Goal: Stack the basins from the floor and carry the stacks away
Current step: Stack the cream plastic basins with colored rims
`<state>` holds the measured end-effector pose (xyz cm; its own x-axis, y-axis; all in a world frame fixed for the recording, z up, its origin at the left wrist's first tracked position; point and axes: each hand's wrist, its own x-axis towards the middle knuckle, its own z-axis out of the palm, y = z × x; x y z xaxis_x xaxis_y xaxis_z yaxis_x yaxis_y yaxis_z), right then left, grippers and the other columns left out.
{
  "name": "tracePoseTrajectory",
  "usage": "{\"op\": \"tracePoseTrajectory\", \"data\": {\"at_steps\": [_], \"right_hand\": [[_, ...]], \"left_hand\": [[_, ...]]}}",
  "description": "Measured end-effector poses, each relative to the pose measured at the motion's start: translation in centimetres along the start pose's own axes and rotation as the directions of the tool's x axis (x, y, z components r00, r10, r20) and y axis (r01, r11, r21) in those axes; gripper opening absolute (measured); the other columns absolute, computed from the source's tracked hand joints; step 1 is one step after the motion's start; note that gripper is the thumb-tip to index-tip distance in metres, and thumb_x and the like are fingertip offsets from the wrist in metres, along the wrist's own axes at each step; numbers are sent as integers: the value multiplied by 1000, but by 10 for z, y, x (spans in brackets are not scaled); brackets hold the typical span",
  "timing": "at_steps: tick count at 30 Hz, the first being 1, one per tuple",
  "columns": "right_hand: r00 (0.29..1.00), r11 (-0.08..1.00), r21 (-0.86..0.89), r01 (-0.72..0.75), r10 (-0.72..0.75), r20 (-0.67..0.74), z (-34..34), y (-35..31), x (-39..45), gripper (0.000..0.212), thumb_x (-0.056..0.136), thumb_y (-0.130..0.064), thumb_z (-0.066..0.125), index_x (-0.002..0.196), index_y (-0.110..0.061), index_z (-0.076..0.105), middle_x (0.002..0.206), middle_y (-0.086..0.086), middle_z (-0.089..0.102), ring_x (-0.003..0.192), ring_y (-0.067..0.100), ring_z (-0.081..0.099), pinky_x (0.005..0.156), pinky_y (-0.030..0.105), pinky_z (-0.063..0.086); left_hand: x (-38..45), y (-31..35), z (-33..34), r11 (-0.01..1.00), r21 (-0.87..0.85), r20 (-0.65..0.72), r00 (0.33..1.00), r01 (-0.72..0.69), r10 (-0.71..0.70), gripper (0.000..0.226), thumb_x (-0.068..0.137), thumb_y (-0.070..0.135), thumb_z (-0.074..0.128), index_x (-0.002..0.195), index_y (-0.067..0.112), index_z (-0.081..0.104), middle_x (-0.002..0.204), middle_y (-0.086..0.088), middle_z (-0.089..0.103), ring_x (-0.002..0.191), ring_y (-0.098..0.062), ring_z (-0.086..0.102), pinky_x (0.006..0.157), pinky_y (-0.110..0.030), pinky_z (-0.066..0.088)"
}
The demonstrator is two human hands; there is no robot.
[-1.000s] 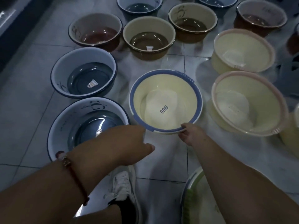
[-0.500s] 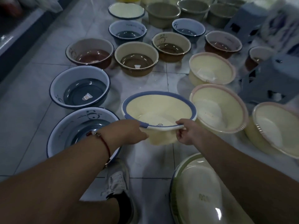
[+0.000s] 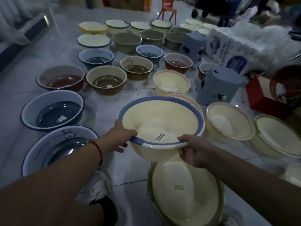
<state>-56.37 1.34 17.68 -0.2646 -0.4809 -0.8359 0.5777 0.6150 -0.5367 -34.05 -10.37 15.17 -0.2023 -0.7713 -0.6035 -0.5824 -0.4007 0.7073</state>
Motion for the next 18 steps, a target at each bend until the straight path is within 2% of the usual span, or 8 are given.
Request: {"op": "tracePoseTrajectory", "data": {"at_steps": [1, 3, 6, 8, 11, 13, 15, 18], "right_hand": [[1000, 1000, -10, -4, 5, 9, -9, 4, -6, 15, 89, -8, 65, 101, -10, 58, 68, 7, 71, 65, 14, 62, 50, 20, 51], [1000, 998, -54, -11, 13, 23, -29, 11, -17, 21, 90, -16, 68, 106, -6, 61, 73, 9, 71, 74, 17, 63, 65, 24, 53], [999, 972, -228, 50, -49, 7, -63, 19, -26, 50, 86, -44, 71, 118, -7, 60, 103, 12, 69, 96, 23, 64, 83, 35, 54], [986, 951, -278, 137, -159, -57, -85, 20, -29, 54, 85, -52, 69, 119, -12, 57, 114, 14, 64, 105, 30, 61, 90, 43, 54], [944, 946, -191, 263, -293, -151, -117, 16, -29, 50, 89, -48, 66, 122, -13, 55, 117, 14, 62, 107, 34, 60, 90, 46, 53], [948, 956, -119, 269, -285, -142, -138, 15, -26, 50, 88, -42, 68, 125, -11, 56, 120, 16, 65, 109, 38, 62, 91, 51, 54], [960, 975, -62, 215, -222, -171, -158, 20, -11, 52, 86, -35, 72, 129, -9, 59, 117, 19, 69, 107, 43, 65, 89, 59, 53], [942, 979, -88, 183, -200, -269, -172, 30, -4, 37, 91, -22, 65, 122, -2, 59, 111, 24, 68, 99, 42, 65, 74, 48, 57]], "left_hand": [[-3, 2, 5, 998, -57, -15, 1000, -24, 23, 70, 81, 33, 71, 137, 23, 29, 117, -9, 59, 90, -28, 68, 64, -38, 58], [-10, 6, 16, 990, -134, -10, 999, -54, 53, 61, 78, 23, 71, 129, 20, 38, 110, -12, 63, 86, -29, 70, 58, -37, 59], [-21, 6, 31, 980, -184, 11, 997, -72, 75, 41, 80, 12, 68, 117, 14, 50, 97, -14, 67, 80, -29, 70, 56, -35, 59], [-25, 3, 36, 978, -193, 16, 997, -76, 80, 30, 80, 7, 67, 107, 12, 53, 89, -14, 63, 74, -29, 66, 58, -37, 58], [-28, -1, 38, 984, -168, 60, 995, -66, 77, 28, 80, 5, 66, 101, 10, 49, 90, -15, 56, 73, -29, 61, 58, -38, 57], [-29, -5, 41, 988, -141, 102, 992, -61, 75, 27, 77, 5, 67, 97, 9, 49, 90, -18, 56, 75, -32, 61, 62, -48, 60], [-33, -8, 47, 993, -107, 123, 990, -50, 63, 27, 74, 5, 70, 96, 7, 54, 91, -20, 62, 77, -34, 64, 70, -56, 59], [-35, -13, 60, 997, -71, 159, 986, -35, 46, 36, 75, 4, 72, 108, 3, 57, 99, -26, 66, 78, -35, 66, 71, -54, 59]]}}
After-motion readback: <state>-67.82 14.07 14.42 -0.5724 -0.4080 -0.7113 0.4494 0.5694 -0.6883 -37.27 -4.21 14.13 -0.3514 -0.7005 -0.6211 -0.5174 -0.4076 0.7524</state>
